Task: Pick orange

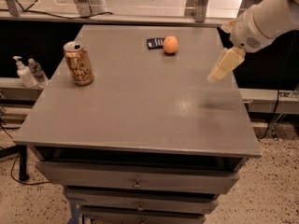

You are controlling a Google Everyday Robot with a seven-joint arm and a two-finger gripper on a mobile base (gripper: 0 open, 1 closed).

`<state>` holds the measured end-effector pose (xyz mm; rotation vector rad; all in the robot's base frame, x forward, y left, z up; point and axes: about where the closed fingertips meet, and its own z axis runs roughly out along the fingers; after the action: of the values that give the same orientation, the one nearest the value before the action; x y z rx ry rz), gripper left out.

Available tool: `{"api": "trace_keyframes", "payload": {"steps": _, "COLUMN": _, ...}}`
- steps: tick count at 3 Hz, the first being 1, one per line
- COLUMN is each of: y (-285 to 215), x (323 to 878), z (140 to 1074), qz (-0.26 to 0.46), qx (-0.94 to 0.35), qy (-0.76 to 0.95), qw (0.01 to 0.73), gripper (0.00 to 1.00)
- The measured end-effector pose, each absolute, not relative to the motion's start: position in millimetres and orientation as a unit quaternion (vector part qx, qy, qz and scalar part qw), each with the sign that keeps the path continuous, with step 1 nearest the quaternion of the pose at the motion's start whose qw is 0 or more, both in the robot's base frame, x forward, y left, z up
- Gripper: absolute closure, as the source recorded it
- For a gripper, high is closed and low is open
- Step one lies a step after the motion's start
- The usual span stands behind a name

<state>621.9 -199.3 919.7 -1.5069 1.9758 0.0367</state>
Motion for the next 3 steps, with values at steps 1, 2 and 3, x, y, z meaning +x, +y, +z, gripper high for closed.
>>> {"api": "trace_keyframes", "payload": {"steps": 1, "y": -189.7, "x": 678.3, "z": 905.5, "qz": 0.050, "qx": -0.547, "qy": 0.750, "qw": 0.369, "gripper": 0.00}}
{"api": "trace_keyframes", "payload": {"steps": 2, "y": -189.7, "x": 678.3, "z": 905.5, "qz": 0.050, "qx": -0.547, "qy": 0.750, "qw": 0.369, "gripper": 0.00}}
{"api": "trace_keyframes", "payload": {"steps": 3, "y": -189.5, "x": 681.0, "z": 904.1, "qz": 0.055, "qx": -0.537, "qy": 0.752, "qw": 0.378, "gripper": 0.00}}
